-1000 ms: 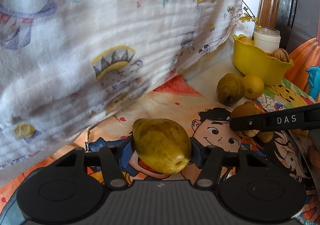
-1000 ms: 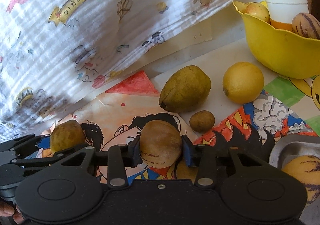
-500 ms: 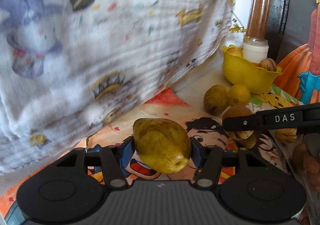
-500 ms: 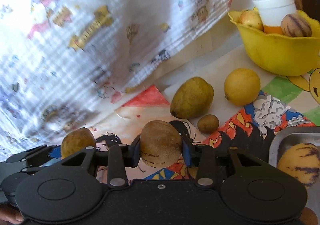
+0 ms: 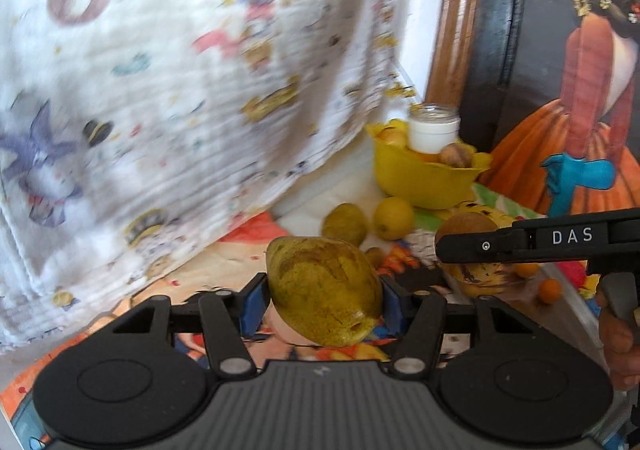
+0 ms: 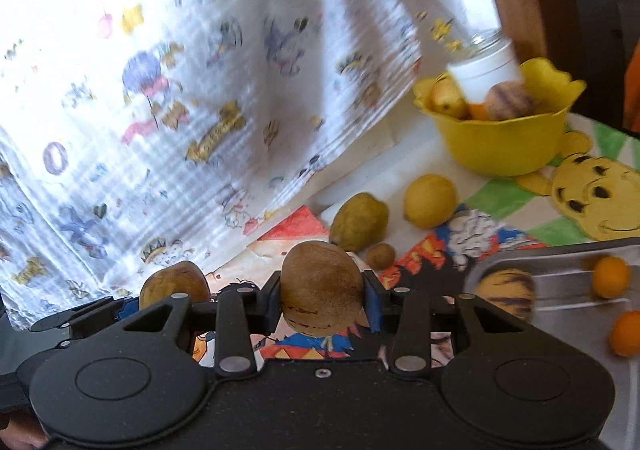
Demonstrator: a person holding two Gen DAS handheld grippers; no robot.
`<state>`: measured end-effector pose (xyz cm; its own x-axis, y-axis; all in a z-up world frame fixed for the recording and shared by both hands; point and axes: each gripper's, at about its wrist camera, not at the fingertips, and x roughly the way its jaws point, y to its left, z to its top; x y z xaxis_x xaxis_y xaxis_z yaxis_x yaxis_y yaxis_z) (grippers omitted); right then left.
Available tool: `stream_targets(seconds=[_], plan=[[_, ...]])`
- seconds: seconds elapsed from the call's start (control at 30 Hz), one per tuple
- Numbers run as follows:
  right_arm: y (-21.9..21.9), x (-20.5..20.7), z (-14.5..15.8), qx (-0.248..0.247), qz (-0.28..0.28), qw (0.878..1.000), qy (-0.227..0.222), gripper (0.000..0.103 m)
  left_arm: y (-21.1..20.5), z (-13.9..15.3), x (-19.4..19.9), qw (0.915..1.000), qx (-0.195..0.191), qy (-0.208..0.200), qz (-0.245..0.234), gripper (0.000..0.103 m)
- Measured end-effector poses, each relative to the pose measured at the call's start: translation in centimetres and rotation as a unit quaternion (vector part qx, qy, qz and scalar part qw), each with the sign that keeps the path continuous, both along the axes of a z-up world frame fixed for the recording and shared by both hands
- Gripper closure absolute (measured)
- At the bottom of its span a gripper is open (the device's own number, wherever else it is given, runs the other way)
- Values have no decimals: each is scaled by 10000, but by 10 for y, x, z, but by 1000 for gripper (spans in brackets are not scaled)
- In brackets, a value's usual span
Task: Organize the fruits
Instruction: 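Lift and carry the pear with the left gripper while the right carries the potato to the tray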
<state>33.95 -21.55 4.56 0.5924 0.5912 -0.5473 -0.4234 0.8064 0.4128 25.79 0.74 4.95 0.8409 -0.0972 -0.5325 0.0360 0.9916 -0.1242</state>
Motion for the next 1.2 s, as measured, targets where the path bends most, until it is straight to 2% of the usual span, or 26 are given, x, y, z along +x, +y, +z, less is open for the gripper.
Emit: stream_targets(seconds=[0.2, 0.43, 0.8, 1.2], plan=[[-48, -30, 17, -107, -248, 9992, -284, 61, -36, 11, -13, 9995, -114, -84, -275, 41], [-104, -59, 16, -301, -593, 9967, -466, 61, -81, 8, -25, 9969, -337, -20, -708, 41], [-162, -84, -24, -692, -1087, 9907, -430, 61, -146, -17, -35, 9887, -366, 209, -1440, 41], [-168, -59, -60, -982, -1127, 9879, -407, 61, -173, -52, -22, 9860, -179, 503, -1577, 41]])
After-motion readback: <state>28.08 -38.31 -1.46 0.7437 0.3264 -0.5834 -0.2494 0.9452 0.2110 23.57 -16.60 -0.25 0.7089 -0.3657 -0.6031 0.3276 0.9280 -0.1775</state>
